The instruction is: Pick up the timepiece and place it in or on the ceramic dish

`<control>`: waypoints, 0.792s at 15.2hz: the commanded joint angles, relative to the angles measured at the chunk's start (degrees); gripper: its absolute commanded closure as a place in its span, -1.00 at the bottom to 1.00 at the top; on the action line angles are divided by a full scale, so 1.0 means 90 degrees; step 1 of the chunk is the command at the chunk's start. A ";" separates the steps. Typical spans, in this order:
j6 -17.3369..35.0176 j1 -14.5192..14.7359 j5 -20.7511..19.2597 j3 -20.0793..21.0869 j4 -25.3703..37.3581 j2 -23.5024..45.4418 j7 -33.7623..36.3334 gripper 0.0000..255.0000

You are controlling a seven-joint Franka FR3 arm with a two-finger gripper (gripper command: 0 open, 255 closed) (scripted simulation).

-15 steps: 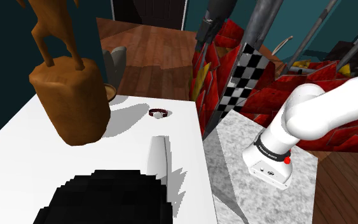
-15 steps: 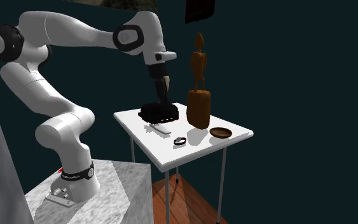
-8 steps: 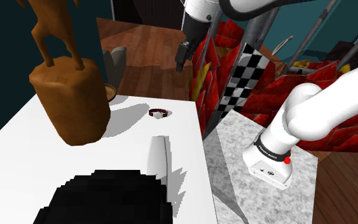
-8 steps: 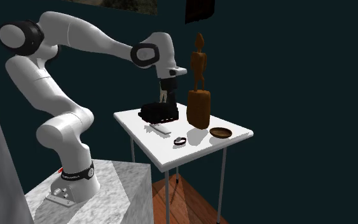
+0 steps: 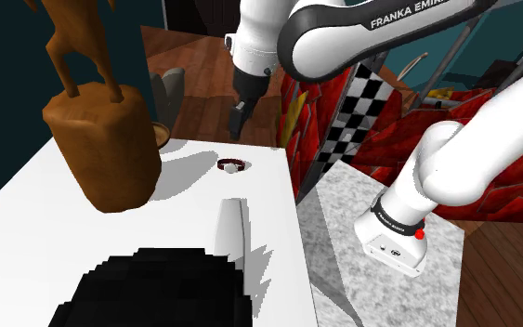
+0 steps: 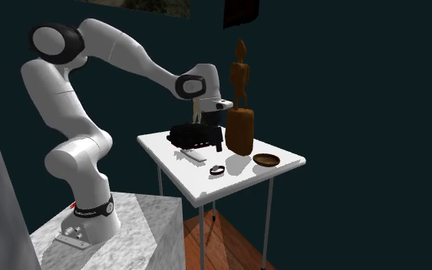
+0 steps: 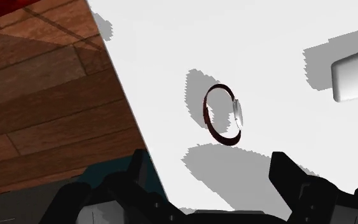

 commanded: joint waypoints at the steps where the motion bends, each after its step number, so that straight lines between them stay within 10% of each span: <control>1: 0.0258 0.0043 -0.0153 0.0182 0.0110 0.0443 0.0117 -1.00; 12: 0.1167 0.0109 -0.0840 0.0491 0.0190 0.1670 0.0592 -1.00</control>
